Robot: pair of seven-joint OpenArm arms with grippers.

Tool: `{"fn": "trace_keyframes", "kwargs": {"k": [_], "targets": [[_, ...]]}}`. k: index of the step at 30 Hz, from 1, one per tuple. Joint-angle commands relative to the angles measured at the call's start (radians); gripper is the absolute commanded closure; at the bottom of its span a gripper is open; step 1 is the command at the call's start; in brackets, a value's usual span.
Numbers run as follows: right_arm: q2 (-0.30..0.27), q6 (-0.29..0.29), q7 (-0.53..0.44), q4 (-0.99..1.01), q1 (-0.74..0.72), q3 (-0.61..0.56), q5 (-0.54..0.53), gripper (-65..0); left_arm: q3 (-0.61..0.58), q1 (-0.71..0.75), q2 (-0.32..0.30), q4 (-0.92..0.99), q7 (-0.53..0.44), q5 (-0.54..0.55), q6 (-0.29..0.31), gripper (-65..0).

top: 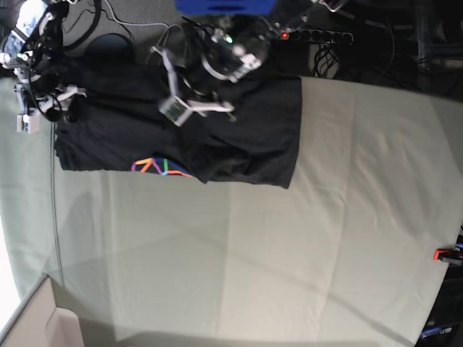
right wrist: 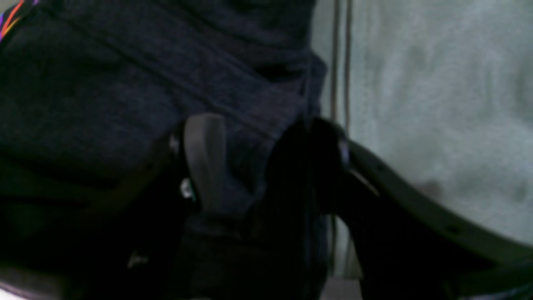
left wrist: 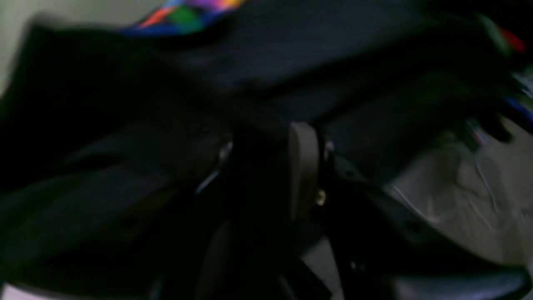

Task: Layout the t-shirt on the table in an organized manner, then fold the t-shirt properly
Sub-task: 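Carry the strip end with the left gripper toward the right gripper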

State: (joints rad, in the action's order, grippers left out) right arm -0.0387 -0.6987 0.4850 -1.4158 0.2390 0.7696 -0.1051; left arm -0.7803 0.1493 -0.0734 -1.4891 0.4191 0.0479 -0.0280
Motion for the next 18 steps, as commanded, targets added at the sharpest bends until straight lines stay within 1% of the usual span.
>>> {"fn": "trace_keyframes", "kwargs": {"k": [1, 4, 6, 8, 10, 12, 14, 18], "targets": [[-0.011, 0.001, -0.022, -0.018, -0.002, 0.004, -0.014, -33.4, 0.003, -0.014, 0.001, -0.046, -0.032, -0.01, -0.01, -17.2], [-0.011, 0.001, -0.022, -0.018, -0.002, 0.006, -0.014, -33.4, 0.012, -0.012, -0.009, -0.106, -0.032, -0.01, -0.014, -17.2], [-0.011, 0.001, -0.022, -0.018, -0.002, 0.006, -0.014, -33.4, 0.058, -0.004, -0.035, -0.147, -0.032, -0.01, -0.016, -17.2], [-0.011, 0.001, -0.022, -0.018, -0.002, 0.006, -0.014, -33.4, 0.137, 0.02, -0.047, -0.183, -0.035, 0.004, -0.017, -17.2], [-0.011, 0.001, -0.022, -0.018, -0.002, 0.006, -0.014, -33.4, 0.261, 0.036, -0.045, -0.19, -0.032, 0.045, -0.017, -17.2], [-0.011, 0.001, -0.022, -0.018, -0.002, 0.006, -0.014, -33.4, 0.353, 0.04, -0.045, -0.17, -0.03, 0.091, -0.016, -17.2], [-0.011, 0.001, -0.022, -0.018, -0.002, 0.006, -0.014, -33.4, 0.407, 0.032, -0.045, -0.133, -0.03, 0.142, -0.013, -17.2], [-0.008, 0.001, -0.022, -0.018, 0.0, 0.006, -0.014, -33.4, 0.408, -0.04, -0.042, -0.018, -0.032, 0.198, -0.011, -17.2]]}}
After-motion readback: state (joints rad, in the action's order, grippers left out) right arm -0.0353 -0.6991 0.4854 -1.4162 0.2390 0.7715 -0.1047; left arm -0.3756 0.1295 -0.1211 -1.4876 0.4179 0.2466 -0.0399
